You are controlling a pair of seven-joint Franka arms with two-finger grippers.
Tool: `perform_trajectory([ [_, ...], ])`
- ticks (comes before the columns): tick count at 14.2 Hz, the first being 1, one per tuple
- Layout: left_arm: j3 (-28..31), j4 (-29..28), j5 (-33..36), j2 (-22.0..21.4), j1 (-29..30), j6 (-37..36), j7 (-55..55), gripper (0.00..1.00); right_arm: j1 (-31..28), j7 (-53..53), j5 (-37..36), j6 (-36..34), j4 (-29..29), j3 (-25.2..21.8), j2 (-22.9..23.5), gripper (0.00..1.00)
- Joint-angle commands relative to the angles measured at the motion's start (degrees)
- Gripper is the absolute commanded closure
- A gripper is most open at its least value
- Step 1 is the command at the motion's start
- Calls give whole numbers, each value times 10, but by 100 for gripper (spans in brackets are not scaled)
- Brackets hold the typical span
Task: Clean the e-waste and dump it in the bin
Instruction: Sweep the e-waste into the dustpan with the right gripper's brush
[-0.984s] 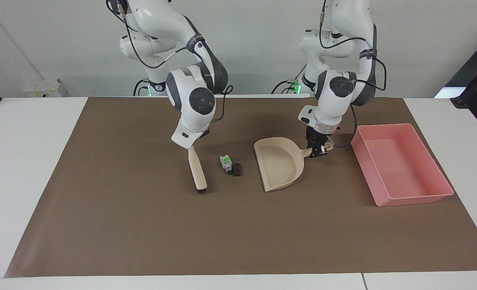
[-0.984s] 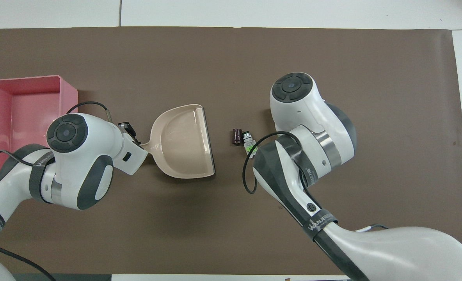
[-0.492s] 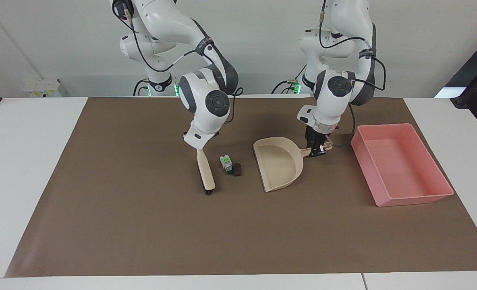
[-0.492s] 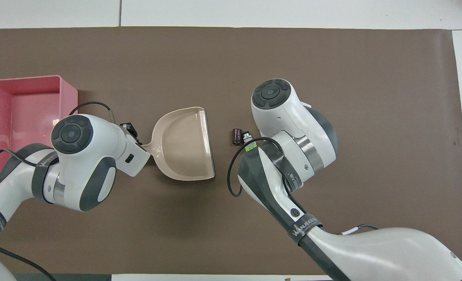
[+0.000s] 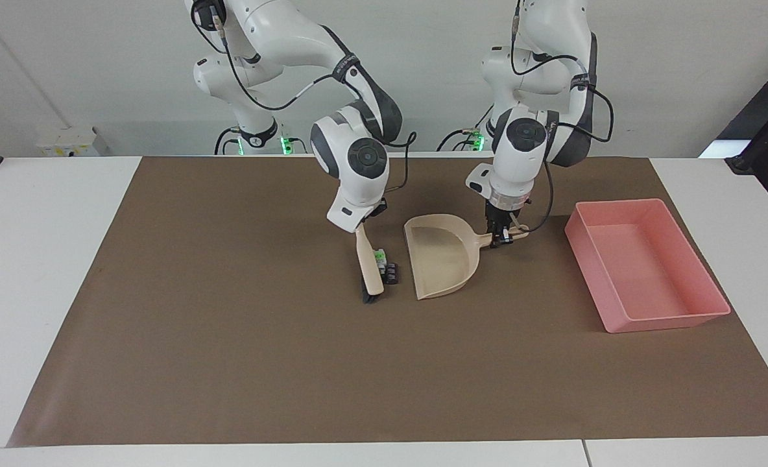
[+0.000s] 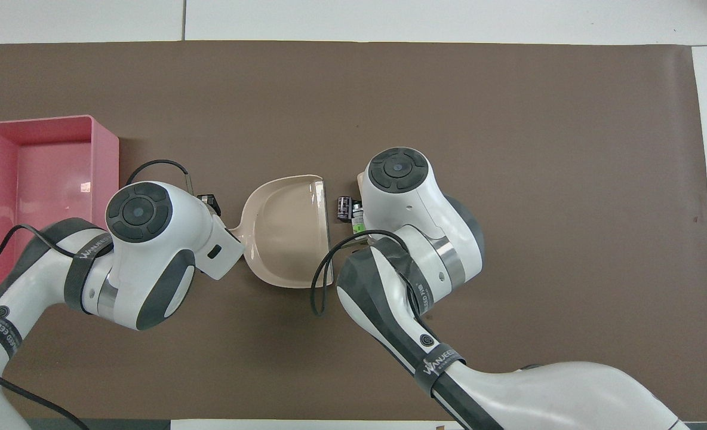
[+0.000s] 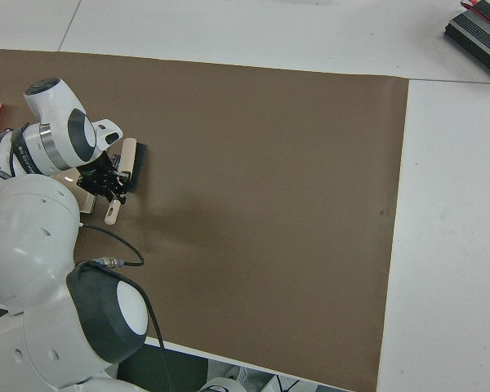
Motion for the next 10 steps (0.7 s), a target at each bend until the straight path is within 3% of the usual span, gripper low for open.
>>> perform_trajectory([
  [1, 5, -2, 9, -10, -16, -19, -13, 99, -6, -61, 103, 51, -30, 14, -10, 100],
  [4, 5, -2, 10, -10, -16, -16, -12, 99, 21, -74, 225, 107, -15, 17, -4, 100],
  [10, 4, -2, 10, -9, -14, -12, -1, 99, 14, -68, 242, 72, 11, 16, -31, 100],
])
